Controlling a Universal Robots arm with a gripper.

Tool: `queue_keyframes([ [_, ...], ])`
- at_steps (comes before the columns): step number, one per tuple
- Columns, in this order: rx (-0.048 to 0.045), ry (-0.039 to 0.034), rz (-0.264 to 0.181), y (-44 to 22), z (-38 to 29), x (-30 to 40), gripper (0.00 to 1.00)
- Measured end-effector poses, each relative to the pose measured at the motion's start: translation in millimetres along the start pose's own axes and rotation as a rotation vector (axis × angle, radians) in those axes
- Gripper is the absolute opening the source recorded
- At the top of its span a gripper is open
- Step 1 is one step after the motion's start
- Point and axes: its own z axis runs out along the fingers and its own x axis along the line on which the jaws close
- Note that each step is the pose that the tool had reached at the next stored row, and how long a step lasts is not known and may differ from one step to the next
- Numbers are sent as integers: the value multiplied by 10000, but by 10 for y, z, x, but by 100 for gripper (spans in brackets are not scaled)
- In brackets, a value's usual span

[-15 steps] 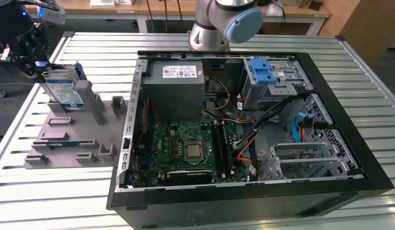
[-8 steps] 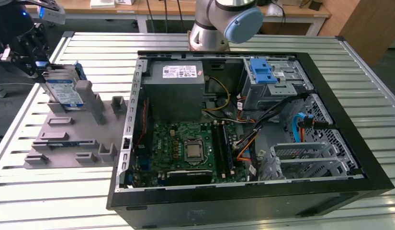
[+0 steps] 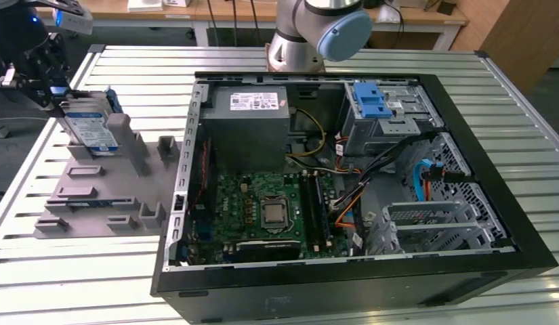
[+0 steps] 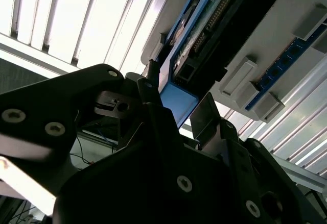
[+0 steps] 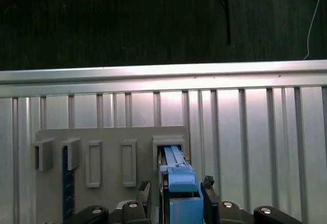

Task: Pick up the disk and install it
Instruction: 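Pick up the disk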

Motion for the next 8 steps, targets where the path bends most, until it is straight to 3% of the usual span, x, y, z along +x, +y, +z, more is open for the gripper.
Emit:
queue_keyframes([
  [8, -1, 1, -1, 0, 20, 0, 51],
])
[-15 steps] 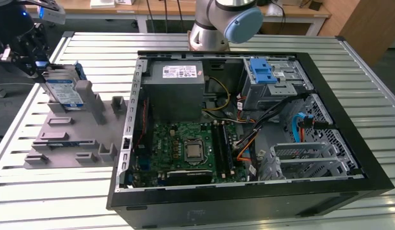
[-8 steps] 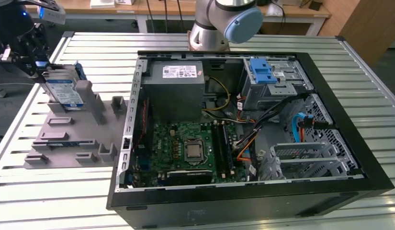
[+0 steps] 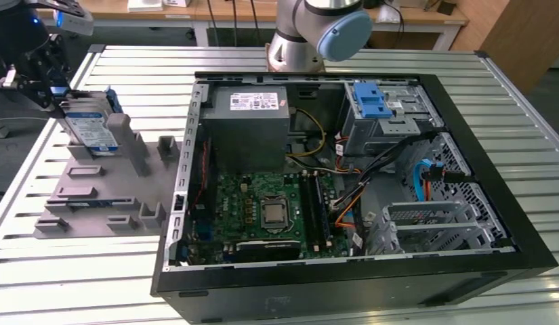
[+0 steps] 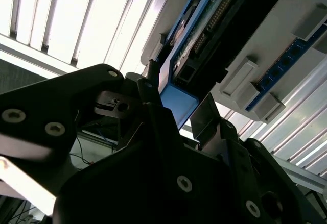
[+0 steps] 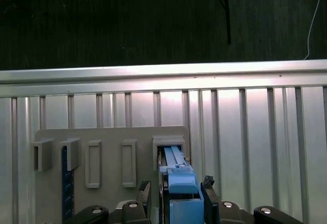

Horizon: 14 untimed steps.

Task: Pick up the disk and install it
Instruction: 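Pick up the disk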

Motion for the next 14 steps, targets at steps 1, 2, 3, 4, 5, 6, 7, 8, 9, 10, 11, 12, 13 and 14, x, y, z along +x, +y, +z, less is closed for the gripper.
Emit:
queue_keyframes([
  [1, 0, 0, -1, 0, 4, 0, 51],
  [2, -1, 0, -1, 0, 6, 0, 51],
  [3, -2, 1, -1, 0, 8, 0, 51],
  [4, -2, 1, -1, 0, 9, 0, 51],
  [5, -3, 1, -1, 0, 9, 0, 51],
  [6, -2, 0, -1, 0, 10, 0, 51],
  [7, -1, 1, -1, 0, 11, 0, 49],
  [8, -1, 0, -1, 0, 11, 0, 49],
  [9, -1, 0, -1, 0, 11, 0, 49],
  [10, -1, 0, -1, 0, 11, 0, 42],
  [11, -1, 1, -2, 0, 11, 0, 41],
  [12, -1, 2, -1, 0, 11, 0, 41],
  [13, -1, 1, -1, 0, 11, 0, 36],
  [14, -1, 1, -2, 0, 11, 0, 36],
])
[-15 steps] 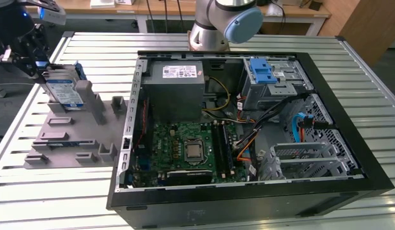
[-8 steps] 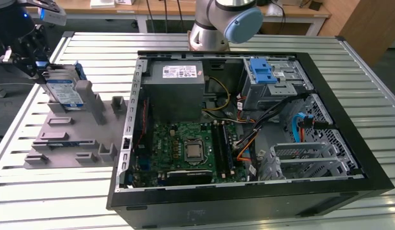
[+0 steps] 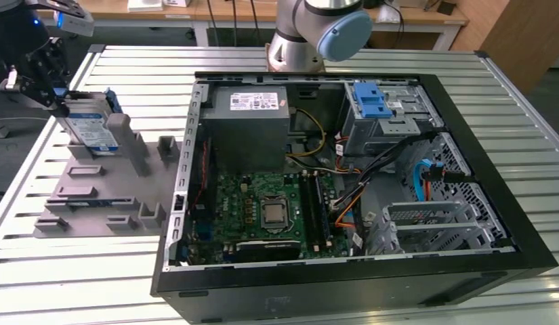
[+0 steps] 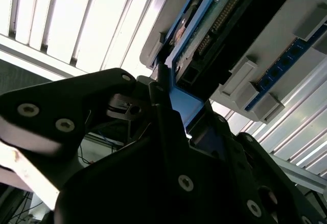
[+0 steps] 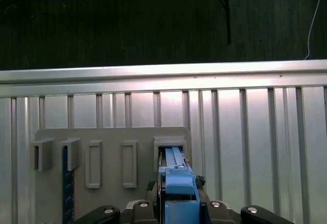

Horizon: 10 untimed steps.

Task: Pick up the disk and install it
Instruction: 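Pick up the disk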

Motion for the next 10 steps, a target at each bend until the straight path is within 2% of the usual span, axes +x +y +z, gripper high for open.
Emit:
queue_keyframes([
  [6, 1, 0, -7, 0, 1, 0, 36],
  [10, -4, 7, -315, 0, 0, 1, 36],
])
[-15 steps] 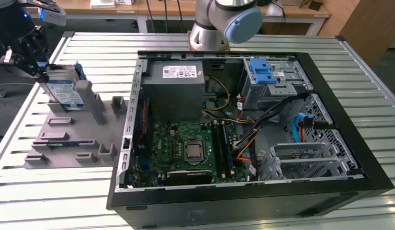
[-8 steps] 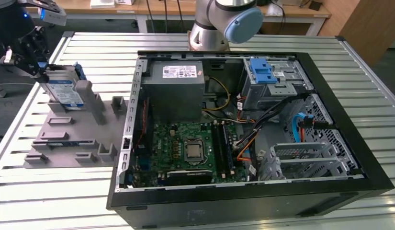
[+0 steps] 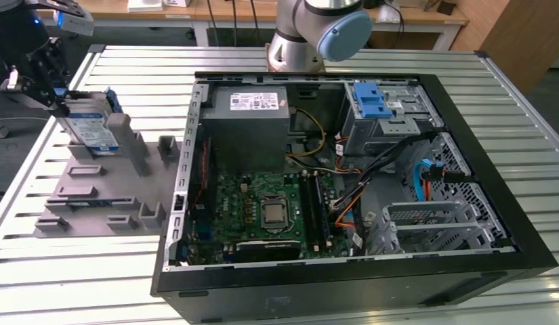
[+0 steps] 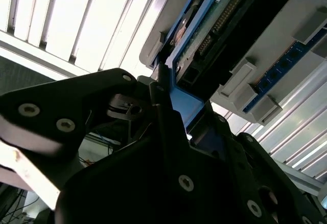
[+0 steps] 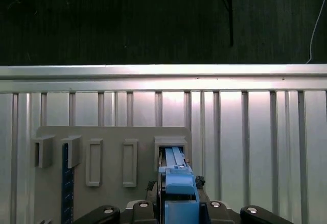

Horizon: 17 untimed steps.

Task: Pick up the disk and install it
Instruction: 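Pick up the disk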

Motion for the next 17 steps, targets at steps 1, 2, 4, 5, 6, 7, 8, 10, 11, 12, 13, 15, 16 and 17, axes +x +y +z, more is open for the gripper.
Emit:
queue_keyframes([
  [1, 0, 1, -55, 0, 0, 0, 36],
  [2, -1, 2, -58, 0, 0, 0, 36],
  [4, -1, 2, -61, 0, 0, 1, 36],
  [5, 0, 2, -62, 0, 0, 1, 36],
  [6, 0, 1, -63, 0, 1, 1, 38],
  [7, 1, 1, -64, 0, 1, 1, 38],
  [8, 0, 1, -65, 0, 0, 1, 44],
  [10, 0, 2, -66, 0, 1, 1, 44],
  [11, 0, 2, -67, 0, 0, 1, 44],
  [12, -1, 2, -68, 0, 0, 1, 42],
  [13, -1, 3, -69, 0, 0, 1, 42],
  [15, -1, 2, -71, 0, 0, 1, 36],
  [16, -1, 2, -72, 0, 0, 1, 36],
  [17, -1, 2, -73, 0, 0, 1, 36],
])
